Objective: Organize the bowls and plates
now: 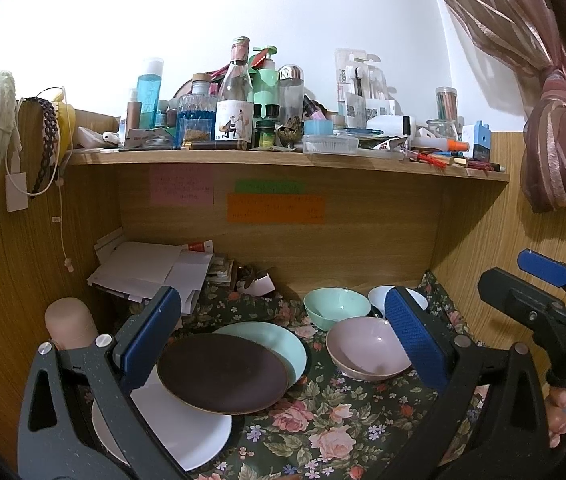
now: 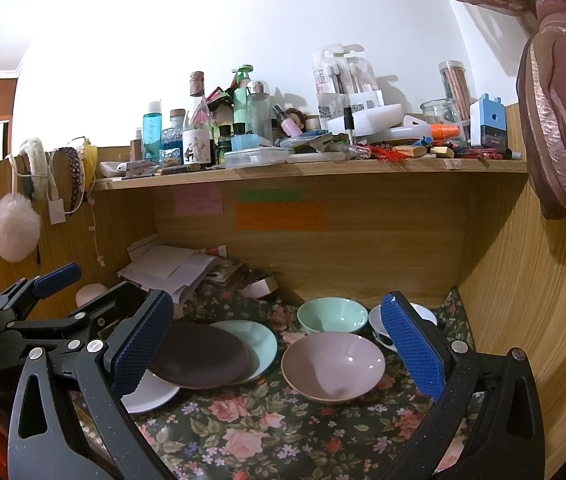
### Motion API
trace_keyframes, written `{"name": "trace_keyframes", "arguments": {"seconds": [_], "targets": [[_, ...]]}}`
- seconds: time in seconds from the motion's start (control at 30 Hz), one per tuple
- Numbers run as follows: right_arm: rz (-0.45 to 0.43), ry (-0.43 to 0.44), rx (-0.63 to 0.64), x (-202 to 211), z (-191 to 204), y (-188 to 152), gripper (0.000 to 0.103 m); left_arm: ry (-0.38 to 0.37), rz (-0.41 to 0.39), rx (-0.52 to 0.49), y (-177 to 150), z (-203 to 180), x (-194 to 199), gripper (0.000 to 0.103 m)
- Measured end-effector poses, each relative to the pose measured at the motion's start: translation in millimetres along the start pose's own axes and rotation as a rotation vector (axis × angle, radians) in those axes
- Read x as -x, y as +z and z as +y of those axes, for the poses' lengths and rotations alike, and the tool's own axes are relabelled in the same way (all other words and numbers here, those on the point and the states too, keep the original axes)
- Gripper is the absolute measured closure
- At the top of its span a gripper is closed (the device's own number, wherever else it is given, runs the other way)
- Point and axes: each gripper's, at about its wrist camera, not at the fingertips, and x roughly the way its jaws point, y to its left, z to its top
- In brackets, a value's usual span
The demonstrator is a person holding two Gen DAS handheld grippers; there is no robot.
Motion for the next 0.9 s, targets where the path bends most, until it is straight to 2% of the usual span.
{"name": "trace_keyframes", "arguments": {"seconds": [0.37,0.5,0.63,0.9], "targets": [[0.061,0.017,-0.023,-31.3,-3.9,-15.4,0.0,0.005,0.058,-0.009,-11.4,5.6,-16.9,0.0],[0.101,0.029,-0.016,-49.6,-0.9,-24.0,0.0,0.004,0.12,0.001,-20.2,14.6,-33.9,0.0],[0.158,0.056,-0.009,-72.3,2.8,-34.9,0.0,0.039,0.179,0.023,-32.6,28.2,-52.7,0.0],[0.282,0.105,-0.005,-122.5,9.8,-56.2,0.0,0.067,0.338,0.124,-63.1,72.4,-93.7,0.0]]}}
